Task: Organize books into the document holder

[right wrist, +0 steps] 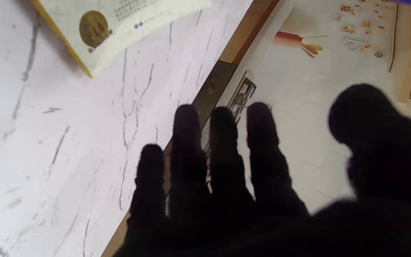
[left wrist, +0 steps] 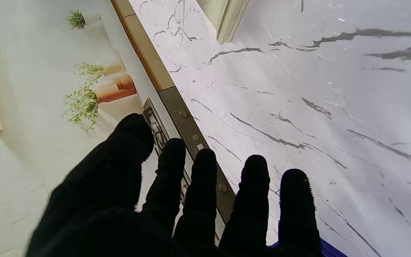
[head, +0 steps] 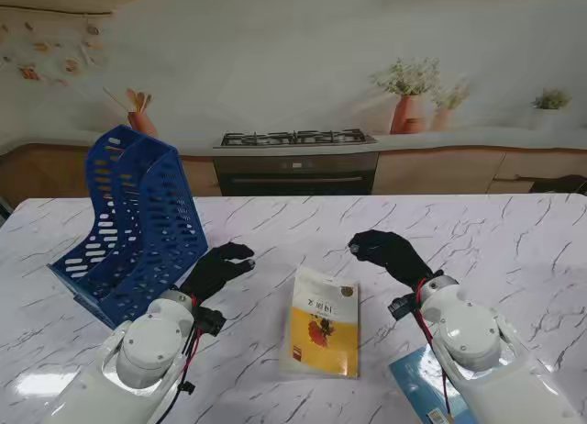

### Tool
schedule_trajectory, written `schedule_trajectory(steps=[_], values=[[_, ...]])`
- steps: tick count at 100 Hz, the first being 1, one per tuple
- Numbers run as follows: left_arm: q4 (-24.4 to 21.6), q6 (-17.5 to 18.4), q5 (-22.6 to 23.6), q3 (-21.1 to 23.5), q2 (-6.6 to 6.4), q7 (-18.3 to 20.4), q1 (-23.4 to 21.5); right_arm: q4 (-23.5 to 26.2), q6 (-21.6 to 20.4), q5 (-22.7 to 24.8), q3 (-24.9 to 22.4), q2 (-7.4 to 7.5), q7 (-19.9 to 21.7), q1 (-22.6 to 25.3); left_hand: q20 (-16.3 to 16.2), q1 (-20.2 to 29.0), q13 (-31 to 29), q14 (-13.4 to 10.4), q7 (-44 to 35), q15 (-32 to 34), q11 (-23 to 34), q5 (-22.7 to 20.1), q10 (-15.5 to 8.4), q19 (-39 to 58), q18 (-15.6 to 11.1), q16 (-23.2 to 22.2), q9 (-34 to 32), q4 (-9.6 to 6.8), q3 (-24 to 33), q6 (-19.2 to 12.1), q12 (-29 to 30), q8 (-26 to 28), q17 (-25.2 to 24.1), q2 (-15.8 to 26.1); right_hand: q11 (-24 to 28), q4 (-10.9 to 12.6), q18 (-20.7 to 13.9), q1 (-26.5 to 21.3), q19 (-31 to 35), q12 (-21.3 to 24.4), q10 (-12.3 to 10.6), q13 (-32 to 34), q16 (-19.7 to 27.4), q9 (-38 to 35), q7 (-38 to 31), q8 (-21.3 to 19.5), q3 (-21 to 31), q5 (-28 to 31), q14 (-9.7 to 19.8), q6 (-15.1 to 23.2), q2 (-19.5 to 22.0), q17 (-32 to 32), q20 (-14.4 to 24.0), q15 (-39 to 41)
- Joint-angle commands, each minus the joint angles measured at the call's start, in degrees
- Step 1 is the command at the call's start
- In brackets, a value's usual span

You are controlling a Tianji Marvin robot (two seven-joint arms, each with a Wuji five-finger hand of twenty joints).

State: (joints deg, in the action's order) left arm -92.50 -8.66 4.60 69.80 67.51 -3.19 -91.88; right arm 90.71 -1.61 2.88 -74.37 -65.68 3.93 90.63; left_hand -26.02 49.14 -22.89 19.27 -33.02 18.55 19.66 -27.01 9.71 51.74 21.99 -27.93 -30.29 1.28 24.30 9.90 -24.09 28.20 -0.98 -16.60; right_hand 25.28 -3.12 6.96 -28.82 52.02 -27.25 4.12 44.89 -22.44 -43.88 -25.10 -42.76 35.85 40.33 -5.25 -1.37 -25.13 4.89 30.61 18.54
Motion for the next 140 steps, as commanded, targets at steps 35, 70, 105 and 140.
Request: schedule_trajectory(steps=[35, 70, 105, 140], values=[[0.11, 1.00, 0.22, -0.60, 0.24, -0.20, -0.75, 2.23, 2.85, 1.46, -0.43, 0.18, 0.98, 1.64, -0.89, -1.22, -2.68, -2.15, 2.23, 0.69, -0.44, 0.36, 0.02, 1.99, -6.24, -0.53, -1.23, 0.96, -4.42, -0.56, 0.36, -2.22, 3.47, -1.15, -2.07, -0.03, 21.86, 0.74, 1.87, 0.90, -0.31, 1.02, -0.07, 1.04, 2.43, 0.84, -3.13, -1.71, 0.78, -0.64, 1.10, 2.49, 1.70, -1.27], [0.94, 1.08, -1.69, -0.28, -0.13, 2.34, -0.36, 6.03, 17.50, 3.22, -1.20, 0.70, 4.02, 2.24, -3.36, -2.04, -5.21, -1.37, 4.92, 4.96, 0.79, 0.08, 2.99, 6.47, -7.41, 0.53, -1.71, 1.05, -6.24, 2.16, 0.96, -4.95, 9.92, -1.12, -4.68, -0.03, 22.89, 0.03, 12.27, 12.33, 12.83, 7.35, 6.90, -4.04, 6.53, 7.59, -2.88, 1.79, -9.56, -13.73, 0.42, 15.90, -2.01, -2.61], [1.16, 0.62, -1.85, -0.57, -0.23, 2.92, -0.47, -0.34, 17.98, 0.67, 2.76, 0.90, 7.19, -1.77, -4.13, -2.04, -5.03, 0.12, 5.39, 5.66, 0.67, -0.06, 3.07, 7.37, -6.05, 0.87, -1.90, 0.87, -7.63, 2.22, 1.17, -5.52, 9.05, -0.48, -5.58, -0.28, 20.99, 0.63, 11.35, 14.88, 16.44, 7.74, 12.74, -3.69, 7.34, 9.43, -1.62, 2.20, -11.78, -16.89, 0.58, 13.74, -9.64, -5.52], [1.19, 0.47, -2.31, -0.60, -0.14, 2.83, -0.43, -4.08, 15.87, 0.41, 6.28, 1.07, 9.06, -5.37, -4.31, -1.84, -5.46, 0.02, 5.45, 6.07, 0.73, -0.12, 3.31, 7.55, -6.34, 0.92, -1.82, 0.79, -8.20, 2.34, 1.18, -5.67, 9.34, -0.17, -7.38, -0.36, 16.85, 0.87, 9.30, 15.62, 15.24, 5.93, 13.79, -2.80, 7.79, 9.83, -2.03, 1.20, -10.29, -16.14, 1.12, 10.25, -11.47, -7.54]])
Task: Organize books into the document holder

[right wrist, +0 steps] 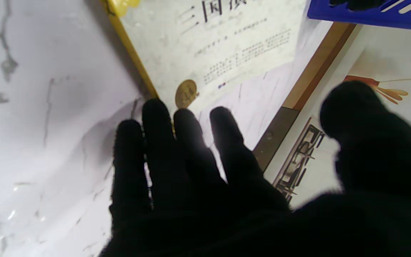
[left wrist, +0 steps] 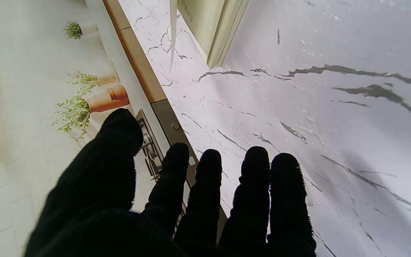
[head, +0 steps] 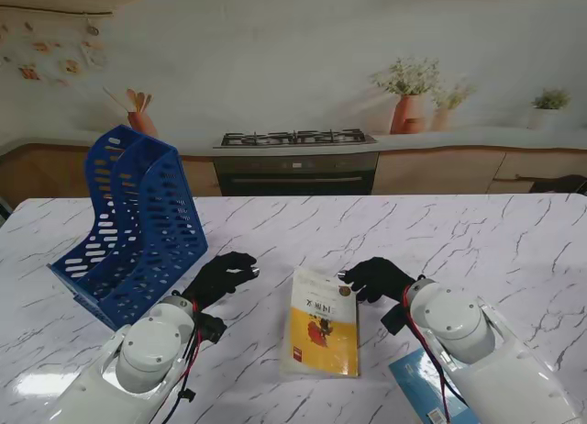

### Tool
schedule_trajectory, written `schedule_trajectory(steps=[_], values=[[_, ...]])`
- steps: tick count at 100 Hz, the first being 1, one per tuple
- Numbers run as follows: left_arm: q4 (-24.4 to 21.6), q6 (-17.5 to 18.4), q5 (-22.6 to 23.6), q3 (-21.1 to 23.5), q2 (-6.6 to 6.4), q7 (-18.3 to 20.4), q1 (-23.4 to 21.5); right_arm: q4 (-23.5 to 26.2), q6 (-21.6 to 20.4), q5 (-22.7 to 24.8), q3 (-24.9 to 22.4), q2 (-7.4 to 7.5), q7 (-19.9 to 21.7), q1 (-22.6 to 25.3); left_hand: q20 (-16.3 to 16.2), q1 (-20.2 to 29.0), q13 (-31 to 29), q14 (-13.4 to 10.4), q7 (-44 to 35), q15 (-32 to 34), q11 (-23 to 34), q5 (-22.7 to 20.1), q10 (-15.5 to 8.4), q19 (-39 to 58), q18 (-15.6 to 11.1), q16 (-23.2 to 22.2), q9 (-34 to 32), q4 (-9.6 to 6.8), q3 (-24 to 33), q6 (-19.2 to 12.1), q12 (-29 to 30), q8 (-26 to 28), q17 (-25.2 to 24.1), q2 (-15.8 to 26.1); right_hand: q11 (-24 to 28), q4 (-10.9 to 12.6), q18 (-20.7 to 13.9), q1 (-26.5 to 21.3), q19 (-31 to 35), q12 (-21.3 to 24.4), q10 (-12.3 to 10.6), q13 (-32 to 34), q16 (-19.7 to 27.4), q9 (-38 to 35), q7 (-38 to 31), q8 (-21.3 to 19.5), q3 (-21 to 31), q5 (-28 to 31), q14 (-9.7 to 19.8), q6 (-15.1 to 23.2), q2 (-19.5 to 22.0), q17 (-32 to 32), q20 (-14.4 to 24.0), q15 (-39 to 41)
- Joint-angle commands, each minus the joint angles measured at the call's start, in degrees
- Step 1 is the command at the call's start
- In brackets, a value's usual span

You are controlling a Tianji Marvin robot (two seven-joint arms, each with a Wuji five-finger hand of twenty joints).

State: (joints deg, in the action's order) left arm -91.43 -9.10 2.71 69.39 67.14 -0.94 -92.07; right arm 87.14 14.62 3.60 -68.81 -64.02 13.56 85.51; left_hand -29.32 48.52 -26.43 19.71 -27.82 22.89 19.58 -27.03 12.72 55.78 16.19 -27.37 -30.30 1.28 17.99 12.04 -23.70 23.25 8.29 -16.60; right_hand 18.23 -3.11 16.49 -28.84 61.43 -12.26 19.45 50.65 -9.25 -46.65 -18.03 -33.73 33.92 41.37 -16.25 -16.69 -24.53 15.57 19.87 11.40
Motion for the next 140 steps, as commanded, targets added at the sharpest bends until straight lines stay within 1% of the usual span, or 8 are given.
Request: schedule_trajectory(steps=[1, 24, 39, 45, 63, 81, 105, 140], values=[[0.13, 0.89, -0.45, -0.20, 0.23, 0.58, -0.24, -0.61, -0.40, -0.36, 0.81, -0.61, -0.60, -0.36, -1.01, -1.18, -1.89, -0.46, 0.25, 1.71, 0.82, -0.10, 0.35, 3.51, -0.53, 0.38, -1.83, 0.79, -1.88, 0.24, 0.79, -0.73, 0.07, -0.20, -0.34, -0.35, 7.28, 0.88, -0.11, 0.64, -0.07, 0.16, 0.60, -0.03, 0.71, 0.81, -0.11, 0.15, 0.74, -0.77, 0.49, -0.46, -0.75, -0.42], [0.29, 0.56, -0.87, -0.50, 0.33, 0.51, -0.10, -2.45, -1.30, -1.55, 2.35, -0.89, -0.48, -2.14, -0.99, -0.92, -1.60, -0.26, 0.30, 1.62, 0.88, -0.06, 0.43, 3.36, -0.68, 0.55, -1.66, 0.72, -2.26, 0.27, 0.83, -0.83, 0.06, 0.18, -0.57, -0.31, 7.10, 0.81, -0.13, 0.68, -0.97, -0.25, 0.66, 0.25, 0.69, 0.83, -0.23, -0.23, 1.54, 0.18, 0.74, -1.18, -1.06, -0.60], [0.24, -0.15, -0.56, -0.65, 0.32, 0.52, 0.09, 0.59, 0.53, 0.04, 1.33, -0.50, -0.45, -0.65, -0.78, -0.66, -0.93, 0.15, 0.60, 1.14, 1.12, 0.47, 0.42, 2.50, 3.76, 0.41, -1.23, 0.58, -2.67, 0.08, 0.43, -0.96, -0.53, 0.27, 1.81, -0.18, 12.18, 1.11, 2.40, -1.20, -7.34, -3.65, -3.19, 2.23, -0.25, -0.90, -2.01, -3.14, 5.19, 5.58, 1.78, -3.09, 0.91, 2.97], [0.21, -0.55, -0.58, -0.64, 0.24, 0.98, 0.33, 2.05, 1.85, 2.09, 0.72, -0.37, -0.80, -0.01, -1.04, -0.69, -2.35, -0.12, 0.98, 2.11, 1.90, 0.94, 1.23, 3.29, 2.84, -0.49, -1.05, 0.59, -2.84, 0.81, -0.48, -1.11, 1.76, 0.03, 3.22, -0.04, 12.58, 0.95, 3.31, -3.35, -8.16, -3.82, -6.12, 3.04, -0.53, -1.76, -2.98, -3.70, 5.85, 6.21, 1.96, -2.45, 3.82, 4.40], [0.34, -3.40, -3.46, -1.17, 0.35, 2.64, 1.78, 4.70, 10.37, 6.55, 0.62, -1.00, -4.94, 0.17, -0.18, -2.18, -7.00, 1.48, 3.77, 5.57, 1.63, 0.78, 6.23, 7.36, -1.39, -1.84, -1.03, 0.82, -10.28, 4.60, 0.81, -3.10, 14.36, 2.00, 6.18, -0.20, 10.23, 2.44, 11.84, -2.67, -1.85, 3.18, -5.67, -1.27, -0.27, -0.82, -2.81, -0.19, 3.99, -0.94, 0.80, 10.75, 6.74, 7.68], [1.67, -6.89, -6.32, -2.42, 0.20, 5.89, 4.02, 4.85, 17.07, 7.24, 1.95, -0.56, -2.82, -1.26, 0.66, -3.10, -7.26, 5.05, 8.23, 6.14, 0.79, 0.61, 9.59, 7.99, 0.71, -0.65, -1.53, 0.50, -18.50, 8.64, 2.59, -5.24, 17.29, 6.61, 6.35, -0.39, 10.27, 3.94, 13.92, -2.30, 3.43, 5.09, -4.04, -1.61, 0.20, 0.18, -3.42, 0.23, 0.36, -6.85, 1.64, 16.67, 6.18, 7.87], [4.72, -8.65, -8.07, -5.04, 0.21, 8.40, 6.85, 3.57, 21.68, 3.67, 3.62, -0.41, -0.31, -2.98, 0.58, -3.87, -6.33, 7.66, 13.84, 6.17, 1.00, -1.76, 11.36, 7.77, 4.11, 1.00, -1.79, 0.57, -18.78, 13.46, 3.98, -8.06, 16.83, 6.55, 4.39, -0.23, 11.41, 3.32, 13.91, -1.52, 7.11, 2.87, -1.44, 2.73, 2.49, 2.39, -4.67, -2.54, -2.48, -10.88, 3.15, 17.08, 4.96, 4.23], [6.93, -15.83, -9.81, -8.70, 0.88, 9.45, 9.89, 0.41, 23.67, -0.31, 5.43, -1.14, -0.17, -4.84, 1.04, -0.92, -8.73, 7.98, 21.66, 9.33, 4.21, 1.33, 13.87, 8.97, 2.41, 1.21, 0.72, -0.10, -17.85, 19.62, 3.98, -9.17, 21.05, 5.58, 5.92, 0.30, 10.72, 1.07, 12.24, -2.28, 9.80, 1.56, -0.80, 6.62, 3.62, 3.50, -6.41, -4.54, -4.12, -13.72, 4.07, 17.13, 3.15, 3.10]])
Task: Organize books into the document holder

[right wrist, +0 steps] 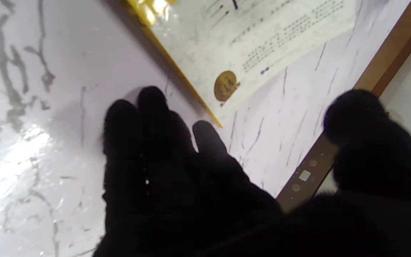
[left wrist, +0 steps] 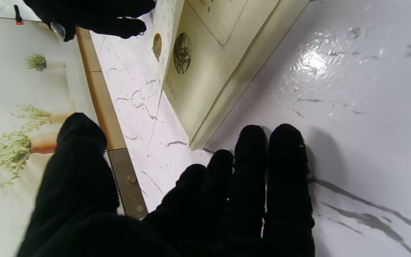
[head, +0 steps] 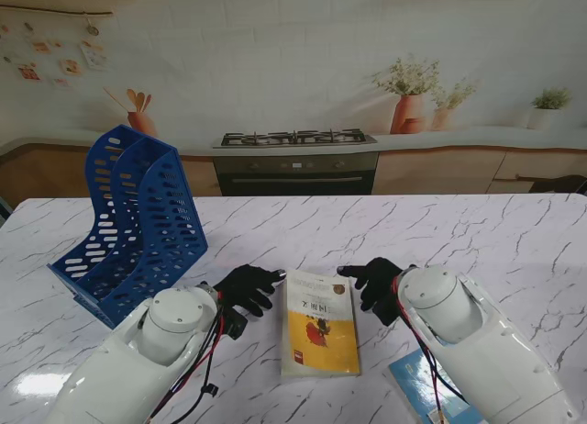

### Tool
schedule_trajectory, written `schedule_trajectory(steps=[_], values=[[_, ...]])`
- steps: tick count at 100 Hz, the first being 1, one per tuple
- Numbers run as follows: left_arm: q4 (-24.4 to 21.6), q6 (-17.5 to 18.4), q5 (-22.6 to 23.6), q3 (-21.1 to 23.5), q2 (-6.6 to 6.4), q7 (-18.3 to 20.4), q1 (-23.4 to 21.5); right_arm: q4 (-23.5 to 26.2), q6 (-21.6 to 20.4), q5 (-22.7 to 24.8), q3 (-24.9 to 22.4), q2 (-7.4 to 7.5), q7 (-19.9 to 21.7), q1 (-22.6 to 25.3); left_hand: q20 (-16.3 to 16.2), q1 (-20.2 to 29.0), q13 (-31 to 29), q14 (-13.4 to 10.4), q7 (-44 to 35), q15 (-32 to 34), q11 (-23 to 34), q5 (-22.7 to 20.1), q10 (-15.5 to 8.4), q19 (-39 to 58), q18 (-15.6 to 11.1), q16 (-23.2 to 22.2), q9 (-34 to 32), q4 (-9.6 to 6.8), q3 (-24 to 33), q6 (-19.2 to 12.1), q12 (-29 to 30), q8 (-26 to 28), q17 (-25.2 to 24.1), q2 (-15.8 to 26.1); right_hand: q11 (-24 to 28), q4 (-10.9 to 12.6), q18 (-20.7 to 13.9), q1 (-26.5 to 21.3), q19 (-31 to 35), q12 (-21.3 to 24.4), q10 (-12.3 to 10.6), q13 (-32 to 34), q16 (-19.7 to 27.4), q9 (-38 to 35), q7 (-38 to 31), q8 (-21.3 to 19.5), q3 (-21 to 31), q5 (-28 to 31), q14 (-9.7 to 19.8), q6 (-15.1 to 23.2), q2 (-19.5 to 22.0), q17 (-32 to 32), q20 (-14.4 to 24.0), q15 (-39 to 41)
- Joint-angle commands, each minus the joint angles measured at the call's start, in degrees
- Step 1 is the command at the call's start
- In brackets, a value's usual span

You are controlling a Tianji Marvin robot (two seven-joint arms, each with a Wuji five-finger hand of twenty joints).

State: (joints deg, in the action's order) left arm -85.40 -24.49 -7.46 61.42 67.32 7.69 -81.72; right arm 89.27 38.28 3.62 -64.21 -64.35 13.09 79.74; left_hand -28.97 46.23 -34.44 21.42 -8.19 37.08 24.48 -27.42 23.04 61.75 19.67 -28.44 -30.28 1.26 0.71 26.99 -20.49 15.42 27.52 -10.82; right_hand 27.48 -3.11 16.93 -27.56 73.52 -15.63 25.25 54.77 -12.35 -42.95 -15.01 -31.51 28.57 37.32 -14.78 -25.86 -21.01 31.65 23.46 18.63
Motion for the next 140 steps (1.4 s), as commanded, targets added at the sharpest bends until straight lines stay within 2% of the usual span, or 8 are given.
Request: schedule_trajectory(steps=[1, 34, 65, 77, 80, 94, 122, 140], values=[[0.90, -0.69, 0.36, -0.79, 0.76, 0.70, -0.43, -1.80, -0.05, -0.35, 0.87, -0.82, 0.29, 0.90, 0.70, 1.37, -0.72, 6.27, 2.04, -4.86, -0.69, 1.73, 3.55, 2.99, -1.08, 2.28, 0.70, -0.08, -0.57, 4.67, 0.76, -1.33, 1.82, -0.20, -3.28, 0.30, 10.28, -0.16, 0.11, 1.08, 3.98, -2.56, 2.30, 2.95, 0.58, 1.28, -1.07, -0.47, -5.59, -4.51, 0.62, 1.11, -0.49, -4.12], [0.95, -6.84, 1.64, -2.10, 1.01, 0.26, 0.38, -2.99, -0.89, -1.53, 1.45, -0.98, 0.59, 0.48, 1.80, 1.73, -2.17, 6.73, 5.47, -2.86, 0.93, 3.15, 4.81, 3.46, -1.47, 1.95, 1.52, -0.22, 0.35, 6.86, 0.75, -0.97, 4.30, 0.15, -2.86, 0.35, 10.14, -0.23, -0.28, 1.00, 3.78, -2.87, 2.31, 3.39, 0.52, 1.33, -0.60, -0.64, -5.42, -4.25, 0.67, 1.05, -1.10, -4.16], [3.43, -7.67, -2.23, -2.61, 1.15, 2.74, 1.61, -4.43, -1.77, -3.36, 2.86, -1.31, 0.85, -0.25, 0.07, 2.66, -2.96, 6.09, 5.30, -2.59, 2.12, 2.70, 3.43, 6.27, 4.84, 1.39, 0.59, -0.35, 1.72, 5.98, 0.24, 0.03, 2.34, -0.68, -2.70, 0.36, 10.02, -0.46, -0.34, 1.01, 3.78, -2.77, 2.24, 3.46, 0.45, 1.27, 0.12, -0.86, -5.40, -4.17, 0.42, 0.97, -1.43, -4.01], [4.17, -6.76, -3.09, -3.23, 1.45, 2.59, 1.99, -5.07, -2.12, -4.41, 3.40, -1.81, 0.00, -0.51, -0.21, 3.85, -4.06, 5.40, 5.17, -2.06, 2.97, 2.51, 2.71, 6.92, 4.12, 0.88, 0.19, -0.56, 2.93, 5.56, -0.37, 0.28, 3.52, -1.47, -2.28, 0.37, 9.97, -0.73, -0.29, 0.85, 3.65, -2.41, 2.13, 3.15, 0.23, 1.14, 0.68, -0.71, -5.25, -3.91, -0.11, 1.09, -1.54, -3.72], [4.29, -6.67, -3.31, -3.32, 1.60, 2.32, 2.06, -5.18, -2.22, -4.68, 3.47, -1.94, -0.22, -0.53, 0.12, 2.55, -4.52, 5.17, 5.39, -2.24, 3.00, 2.31, 2.51, 7.18, 3.79, -0.28, 0.14, -0.23, 8.64, 5.38, -1.47, 0.93, 4.10, -3.10, -2.12, 0.39, 9.94, -0.90, -0.29, 0.79, 3.56, -2.15, 2.07, 2.98, 0.14, 1.09, 0.90, -0.64, -5.07, -3.80, -0.28, 1.19, -1.57, -3.56], [4.61, -6.22, -3.67, -3.46, 1.99, 1.26, 2.16, -5.52, -2.47, -5.93, 3.35, -2.81, -2.36, -0.26, 0.96, 2.62, -5.51, 4.09, 5.34, -1.27, 3.78, 2.27, 2.02, 7.59, 2.26, -0.35, 0.19, -0.12, 14.49, 5.09, -1.66, 0.67, 5.59, -4.60, -0.97, 0.26, 10.33, -1.05, -0.89, 0.32, 3.33, -1.63, 1.48, 2.89, -0.35, 0.53, 3.53, -1.26, -4.83, -3.78, -1.54, 1.59, -2.26, -2.27], [4.34, -6.39, -4.62, -3.04, 2.41, 0.04, 1.45, -5.20, -0.84, -5.76, 2.72, -3.40, -4.48, 0.36, 1.65, 2.72, -6.36, 4.39, 5.26, -0.65, 4.19, 1.85, 2.13, 7.54, 0.62, -0.56, -0.03, -0.10, 15.60, 5.13, -1.94, 0.63, 7.53, -4.44, -0.37, -0.02, 10.68, -1.20, -1.42, -0.06, 6.80, -4.08, 1.63, 8.72, 4.83, 2.19, 7.52, -8.11, -5.89, -9.23, -2.19, 1.64, -3.13, -2.87], [4.21, -5.92, -4.93, -2.79, 2.54, -0.44, 1.12, -4.92, 1.71, -5.41, 2.50, -2.50, -1.65, -0.34, 1.98, 2.74, -6.56, 4.53, 5.25, -0.46, 4.18, 1.72, 2.11, 7.56, 0.10, -0.55, -0.07, -0.09, 15.89, 4.99, -1.93, 0.59, 7.90, -4.47, 0.35, 0.02, 7.93, -1.72, -1.70, -0.21, 8.49, -4.23, 1.93, 12.70, 7.45, 3.66, 8.09, -10.39, -3.89, -11.29, -1.91, 3.01, -3.90, -3.59]])
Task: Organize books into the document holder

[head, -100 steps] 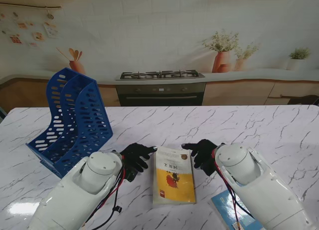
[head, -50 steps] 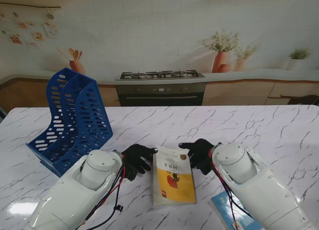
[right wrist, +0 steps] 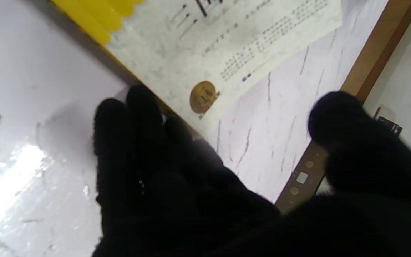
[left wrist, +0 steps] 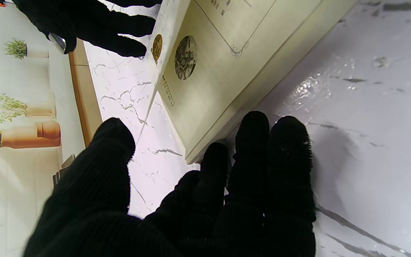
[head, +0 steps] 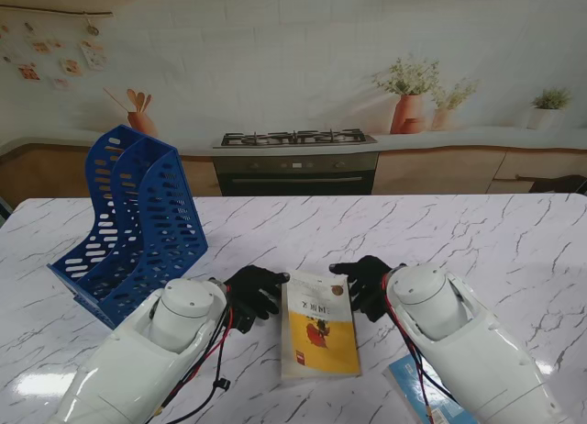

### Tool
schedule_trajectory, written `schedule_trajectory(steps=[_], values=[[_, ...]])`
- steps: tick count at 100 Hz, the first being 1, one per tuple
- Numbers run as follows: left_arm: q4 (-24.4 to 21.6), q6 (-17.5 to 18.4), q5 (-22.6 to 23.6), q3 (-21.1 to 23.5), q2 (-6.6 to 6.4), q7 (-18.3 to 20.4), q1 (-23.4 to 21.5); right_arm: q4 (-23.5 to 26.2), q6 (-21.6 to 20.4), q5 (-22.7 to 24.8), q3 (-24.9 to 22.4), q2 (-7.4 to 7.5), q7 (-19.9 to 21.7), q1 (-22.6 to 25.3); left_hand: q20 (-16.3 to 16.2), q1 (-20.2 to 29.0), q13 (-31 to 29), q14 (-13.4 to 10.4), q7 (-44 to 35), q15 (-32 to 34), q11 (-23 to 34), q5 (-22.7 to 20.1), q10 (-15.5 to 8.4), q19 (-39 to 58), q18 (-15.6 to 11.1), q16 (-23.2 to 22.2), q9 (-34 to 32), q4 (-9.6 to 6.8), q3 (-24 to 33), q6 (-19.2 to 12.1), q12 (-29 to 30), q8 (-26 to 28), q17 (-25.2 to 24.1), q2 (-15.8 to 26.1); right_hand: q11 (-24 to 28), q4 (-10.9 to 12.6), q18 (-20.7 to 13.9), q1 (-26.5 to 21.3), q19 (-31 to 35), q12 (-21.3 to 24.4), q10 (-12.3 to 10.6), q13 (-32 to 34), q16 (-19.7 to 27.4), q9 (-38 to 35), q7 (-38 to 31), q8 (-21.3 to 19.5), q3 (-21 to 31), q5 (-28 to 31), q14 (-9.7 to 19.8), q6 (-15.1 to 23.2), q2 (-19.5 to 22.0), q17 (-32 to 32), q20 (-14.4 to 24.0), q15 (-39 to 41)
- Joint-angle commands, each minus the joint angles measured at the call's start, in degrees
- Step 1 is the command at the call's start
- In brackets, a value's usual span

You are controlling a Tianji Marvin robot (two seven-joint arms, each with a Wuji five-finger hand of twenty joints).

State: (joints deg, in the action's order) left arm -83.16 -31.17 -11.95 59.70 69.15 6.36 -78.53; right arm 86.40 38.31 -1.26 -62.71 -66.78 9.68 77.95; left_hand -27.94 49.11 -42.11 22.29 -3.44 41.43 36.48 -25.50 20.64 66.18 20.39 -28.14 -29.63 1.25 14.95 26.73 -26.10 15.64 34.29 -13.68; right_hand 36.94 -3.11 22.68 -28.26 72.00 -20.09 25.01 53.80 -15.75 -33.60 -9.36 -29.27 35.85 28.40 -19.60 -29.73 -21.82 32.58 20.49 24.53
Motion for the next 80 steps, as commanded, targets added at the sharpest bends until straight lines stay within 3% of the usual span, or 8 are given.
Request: schedule_trajectory(steps=[1, 22, 32, 45, 58, 80], values=[[1.95, 0.78, -0.45, -1.04, 0.73, 0.81, -2.10, -2.09, 1.74, -0.58, 1.01, -0.04, 1.84, 1.42, 0.97, -0.15, 1.14, 3.70, 0.49, -4.82, -7.80, -0.21, 4.55, 3.13, -0.60, -0.85, -0.78, -0.07, 1.66, 5.24, 3.68, 0.36, 1.15, -1.61, -9.09, -0.01, 2.09, -0.93, -0.22, 4.23, 8.82, -3.28, 5.35, 3.43, 1.85, 1.44, 0.73, -1.55, 1.05, -7.50, -1.12, 2.06, -0.96, -9.52], [1.66, 1.39, -0.50, -0.80, 0.76, 0.36, -2.57, -3.46, 1.81, -2.06, 1.36, -0.22, 2.44, 0.81, 1.38, 0.14, 1.30, 3.61, 0.52, -4.97, -7.92, -0.21, 4.26, 3.08, -0.80, -0.67, -0.56, -0.09, 2.23, 4.85, 3.73, 0.32, 1.37, -1.79, -7.98, 0.10, 1.18, -1.45, -0.79, 4.03, 8.20, -2.88, 5.45, 3.18, 1.51, 1.35, 0.84, -0.83, 1.46, -6.70, -1.33, 2.27, -1.67, -9.76], [2.08, 1.70, -0.89, -1.01, 0.76, 0.70, -2.44, -4.51, 1.05, -4.19, 1.19, -1.09, 0.97, 0.89, 1.58, 0.84, 1.18, 3.41, 0.45, -4.92, -7.92, -0.38, 3.97, 3.04, -0.98, -0.64, -0.52, -0.18, 2.87, 4.41, 3.72, 0.33, 1.37, -2.02, -7.71, 0.11, 0.78, -1.67, -0.76, 4.07, 6.45, -1.83, 5.59, 1.47, 0.57, 0.72, 1.60, -0.17, 2.22, -4.75, -1.90, 2.50, -1.85, -9.89], [2.91, 2.28, -0.94, -1.54, 0.76, 1.11, -2.10, -5.17, -0.48, -6.44, 0.59, -2.64, -3.02, 1.58, 1.98, 1.45, 1.22, 2.41, 0.46, -4.85, -6.91, -0.02, 2.23, 2.99, -1.33, -0.63, 0.05, -0.19, 4.41, 3.17, 2.79, 0.41, 1.40, -2.48, -6.68, -0.22, 0.31, -1.71, -0.55, 3.61, 2.34, -0.27, 4.96, -1.48, -2.21, -2.36, 4.52, -0.08, 3.81, -0.67, -3.41, 2.19, -2.17, -8.52], [3.19, 2.61, -1.01, -1.54, 0.84, 0.93, -2.15, -4.86, -1.25, -8.01, -0.25, -3.69, -6.02, 2.27, 2.37, 1.87, 0.99, 1.12, 0.42, -4.26, -5.97, 0.34, 1.61, 3.18, -1.78, -1.68, 0.76, 0.02, 7.27, 2.51, 0.88, 0.68, 1.65, -3.61, -1.87, -0.65, 3.69, -2.13, 1.28, 1.37, -2.44, -0.17, 2.62, -1.57, -2.91, -5.84, 7.40, -1.80, 6.56, 3.19, -4.87, 0.83, -0.81, -3.75], [3.34, 3.08, -0.87, -1.23, 1.06, -0.02, -2.33, -4.06, 0.84, -13.93, -2.64, -4.90, -7.57, 2.83, 2.79, 2.47, 0.12, -0.48, 0.56, -3.22, -5.80, 0.61, 0.84, 3.58, -3.01, -3.00, 1.20, 0.18, 9.52, 1.81, 0.03, 0.73, 2.93, -4.29, 2.08, -0.75, 8.97, -3.19, 3.69, -0.18, -4.90, -1.02, 0.31, 0.61, -2.92, -8.14, 8.13, -3.21, 8.26, 6.02, -5.32, 1.04, 1.42, 0.94]])
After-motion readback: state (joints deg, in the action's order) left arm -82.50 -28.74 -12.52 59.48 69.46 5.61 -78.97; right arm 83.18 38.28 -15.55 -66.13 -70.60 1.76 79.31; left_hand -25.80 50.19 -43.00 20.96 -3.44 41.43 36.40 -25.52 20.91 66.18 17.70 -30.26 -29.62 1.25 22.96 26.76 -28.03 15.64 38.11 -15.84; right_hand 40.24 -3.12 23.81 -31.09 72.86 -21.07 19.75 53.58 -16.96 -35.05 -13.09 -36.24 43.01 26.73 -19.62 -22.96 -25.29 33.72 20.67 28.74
